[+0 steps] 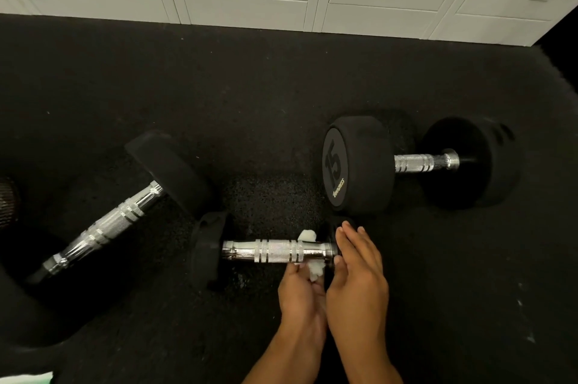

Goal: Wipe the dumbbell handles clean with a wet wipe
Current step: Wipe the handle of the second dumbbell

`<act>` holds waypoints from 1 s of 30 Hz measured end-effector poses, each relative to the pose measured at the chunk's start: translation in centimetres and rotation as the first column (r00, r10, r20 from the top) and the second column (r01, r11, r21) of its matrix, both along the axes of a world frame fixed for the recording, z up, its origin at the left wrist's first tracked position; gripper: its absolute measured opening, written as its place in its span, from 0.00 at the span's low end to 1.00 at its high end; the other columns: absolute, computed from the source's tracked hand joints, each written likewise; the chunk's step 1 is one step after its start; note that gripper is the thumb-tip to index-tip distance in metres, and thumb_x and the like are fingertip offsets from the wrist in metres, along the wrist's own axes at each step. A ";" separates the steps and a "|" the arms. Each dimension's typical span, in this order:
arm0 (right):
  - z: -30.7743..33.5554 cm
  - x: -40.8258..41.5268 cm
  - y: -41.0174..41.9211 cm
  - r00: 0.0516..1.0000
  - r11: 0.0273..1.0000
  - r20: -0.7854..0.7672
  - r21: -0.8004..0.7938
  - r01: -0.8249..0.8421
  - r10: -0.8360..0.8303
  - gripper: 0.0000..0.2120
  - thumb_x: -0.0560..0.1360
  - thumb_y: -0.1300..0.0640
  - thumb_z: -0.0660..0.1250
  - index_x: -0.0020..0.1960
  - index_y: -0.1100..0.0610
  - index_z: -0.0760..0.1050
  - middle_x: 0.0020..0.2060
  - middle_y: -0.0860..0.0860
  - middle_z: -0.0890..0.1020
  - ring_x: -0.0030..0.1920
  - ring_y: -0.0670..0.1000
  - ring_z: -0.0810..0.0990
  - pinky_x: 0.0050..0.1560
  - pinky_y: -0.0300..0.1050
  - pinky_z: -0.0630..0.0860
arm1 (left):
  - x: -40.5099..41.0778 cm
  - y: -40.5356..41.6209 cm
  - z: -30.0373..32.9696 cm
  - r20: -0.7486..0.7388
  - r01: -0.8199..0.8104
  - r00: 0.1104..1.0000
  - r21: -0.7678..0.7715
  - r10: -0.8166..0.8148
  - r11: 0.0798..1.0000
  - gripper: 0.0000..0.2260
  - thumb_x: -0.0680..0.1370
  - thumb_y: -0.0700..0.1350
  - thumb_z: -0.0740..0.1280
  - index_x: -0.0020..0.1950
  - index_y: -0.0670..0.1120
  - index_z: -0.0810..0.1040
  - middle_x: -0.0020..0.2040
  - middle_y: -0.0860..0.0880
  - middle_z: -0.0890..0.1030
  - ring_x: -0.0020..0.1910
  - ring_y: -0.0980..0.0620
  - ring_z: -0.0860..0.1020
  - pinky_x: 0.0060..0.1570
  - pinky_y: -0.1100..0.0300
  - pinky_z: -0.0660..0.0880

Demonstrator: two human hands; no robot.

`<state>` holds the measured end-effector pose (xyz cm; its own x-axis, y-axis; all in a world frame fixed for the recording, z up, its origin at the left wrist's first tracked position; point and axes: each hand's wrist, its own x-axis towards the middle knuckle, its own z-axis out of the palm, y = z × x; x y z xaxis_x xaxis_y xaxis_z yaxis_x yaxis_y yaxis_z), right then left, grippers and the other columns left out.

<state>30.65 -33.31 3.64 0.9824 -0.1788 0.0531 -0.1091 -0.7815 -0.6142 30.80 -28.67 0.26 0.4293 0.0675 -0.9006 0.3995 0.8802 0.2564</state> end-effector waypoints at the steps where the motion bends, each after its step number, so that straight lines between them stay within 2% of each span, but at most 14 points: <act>1: 0.0 -0.1 0.0 1.000 1.000 0.004 0.000 -0.005 0.005 0.21 0.71 0.73 0.64 0.62 0.60 0.74 0.63 0.51 0.75 0.68 0.48 0.64 0.61 0.33 0.59 | -0.6 -0.2 0.2 0.000 0.012 1.000 -0.010 -0.012 1.000 0.13 0.80 0.35 0.53 0.60 0.37 0.74 0.57 0.33 0.77 0.58 0.37 0.76 0.62 0.43 0.70; 4: 0.1 -0.1 0.0 1.000 1.000 0.006 0.002 -0.012 0.012 0.21 0.72 0.72 0.63 0.63 0.59 0.74 0.64 0.49 0.74 0.69 0.46 0.63 0.58 0.27 0.56 | -1.6 -0.2 0.8 0.000 0.046 0.999 -0.015 -0.046 0.999 0.13 0.81 0.37 0.53 0.56 0.39 0.77 0.53 0.35 0.80 0.54 0.39 0.78 0.58 0.45 0.72; 8: 0.1 0.1 0.1 1.000 1.000 0.008 -0.009 -0.001 0.001 0.20 0.71 0.73 0.64 0.61 0.61 0.75 0.63 0.50 0.75 0.68 0.46 0.63 0.58 0.28 0.56 | -0.2 0.0 0.1 0.023 0.062 0.998 0.023 -0.062 0.998 0.13 0.79 0.33 0.54 0.60 0.35 0.74 0.60 0.32 0.75 0.56 0.38 0.75 0.64 0.43 0.68; 11: 0.2 0.0 0.0 1.000 1.000 -0.005 0.002 -0.005 0.005 0.20 0.72 0.73 0.63 0.62 0.60 0.74 0.64 0.49 0.74 0.68 0.45 0.62 0.58 0.25 0.55 | -0.5 0.2 0.1 0.004 0.067 0.998 0.000 -0.067 0.998 0.14 0.81 0.35 0.52 0.61 0.36 0.73 0.59 0.32 0.76 0.59 0.38 0.75 0.65 0.44 0.67; 15: 0.2 -0.1 -0.2 1.000 0.999 0.002 0.016 -0.029 0.029 0.21 0.72 0.73 0.63 0.63 0.60 0.73 0.64 0.49 0.73 0.69 0.45 0.62 0.57 0.26 0.55 | -2.6 1.2 1.7 0.093 0.123 0.988 -0.024 -0.120 0.992 0.14 0.82 0.36 0.51 0.59 0.34 0.73 0.55 0.33 0.78 0.56 0.39 0.77 0.55 0.50 0.75; 17: 0.2 0.0 -0.3 1.000 1.000 0.004 0.025 -0.019 0.019 0.21 0.71 0.73 0.64 0.63 0.60 0.74 0.63 0.50 0.74 0.68 0.46 0.63 0.59 0.28 0.56 | -3.2 1.9 2.7 0.174 0.173 0.969 0.038 -0.177 0.984 0.14 0.81 0.35 0.52 0.58 0.34 0.75 0.52 0.35 0.81 0.53 0.41 0.79 0.51 0.54 0.77; 19: 0.2 0.0 -0.3 1.000 1.000 0.017 0.028 -0.010 0.010 0.20 0.71 0.74 0.65 0.61 0.62 0.75 0.62 0.51 0.76 0.67 0.47 0.65 0.61 0.33 0.60 | -3.4 2.8 3.7 0.221 0.209 0.939 0.237 -0.263 0.949 0.13 0.80 0.34 0.55 0.57 0.38 0.78 0.50 0.41 0.83 0.53 0.46 0.80 0.53 0.58 0.76; 20: 0.3 0.0 -0.3 1.000 1.000 0.020 0.028 -0.009 0.009 0.20 0.71 0.74 0.65 0.61 0.62 0.75 0.62 0.52 0.76 0.66 0.47 0.65 0.61 0.37 0.61 | -3.4 3.4 4.0 0.227 0.222 0.913 0.418 -0.338 0.881 0.13 0.80 0.34 0.57 0.57 0.41 0.79 0.49 0.47 0.84 0.53 0.50 0.81 0.54 0.61 0.75; 21: 0.3 0.0 -0.3 1.000 1.000 0.011 0.026 -0.013 0.012 0.20 0.71 0.73 0.65 0.61 0.62 0.75 0.62 0.52 0.76 0.66 0.47 0.65 0.62 0.38 0.61 | -3.4 4.1 4.2 0.209 0.218 0.875 0.634 -0.436 0.742 0.14 0.79 0.35 0.59 0.58 0.46 0.79 0.48 0.55 0.84 0.52 0.58 0.80 0.53 0.66 0.74; 23: 0.5 0.0 -0.5 0.999 0.999 -0.026 0.018 -0.037 0.037 0.20 0.73 0.71 0.64 0.63 0.60 0.73 0.64 0.50 0.74 0.67 0.44 0.62 0.62 0.32 0.57 | -3.4 5.6 3.8 0.119 0.114 0.779 0.939 -0.615 0.326 0.17 0.78 0.35 0.62 0.61 0.54 0.76 0.48 0.68 0.80 0.52 0.71 0.75 0.52 0.76 0.69; 25: 0.7 -0.1 -0.5 0.997 0.998 -0.046 0.018 -0.062 0.063 0.21 0.74 0.70 0.63 0.64 0.58 0.72 0.65 0.48 0.72 0.68 0.42 0.60 0.59 0.25 0.53 | -3.2 6.7 2.7 0.019 -0.031 0.659 1.000 -0.752 -0.002 0.19 0.78 0.35 0.62 0.65 0.51 0.74 0.59 0.64 0.75 0.60 0.71 0.70 0.59 0.75 0.65; 27: 1.3 -0.5 0.0 0.999 0.999 -0.003 0.014 -0.049 0.049 0.21 0.73 0.70 0.64 0.64 0.56 0.73 0.65 0.48 0.72 0.68 0.43 0.61 0.60 0.27 0.54 | -2.8 7.2 0.9 -0.171 -0.107 0.495 0.961 -0.852 -0.254 0.17 0.77 0.40 0.60 0.66 0.47 0.74 0.66 0.54 0.73 0.67 0.61 0.68 0.66 0.67 0.63; 28: 1.5 -0.9 0.3 0.999 0.999 0.041 0.017 -0.035 0.034 0.22 0.72 0.71 0.64 0.62 0.56 0.74 0.63 0.48 0.73 0.67 0.44 0.64 0.60 0.30 0.57 | -2.6 7.3 0.2 -0.278 -0.116 0.411 0.928 -0.868 -0.353 0.18 0.77 0.43 0.58 0.65 0.46 0.74 0.67 0.51 0.73 0.68 0.57 0.67 0.67 0.61 0.63; 30: 1.6 -1.8 1.3 0.991 0.998 0.136 0.056 -0.012 0.005 0.22 0.70 0.72 0.64 0.60 0.56 0.76 0.60 0.49 0.76 0.63 0.42 0.67 0.58 0.30 0.66 | -2.3 7.4 -0.6 -0.390 -0.068 0.288 0.903 -0.874 -0.425 0.19 0.76 0.46 0.56 0.65 0.45 0.74 0.68 0.48 0.72 0.70 0.53 0.65 0.69 0.56 0.60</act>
<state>28.86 -32.01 5.26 0.9684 -0.1770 0.1756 -0.0154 -0.7455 -0.6664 28.46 -21.24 -0.32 0.9794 -0.1934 0.0574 -0.1894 -0.7834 0.5919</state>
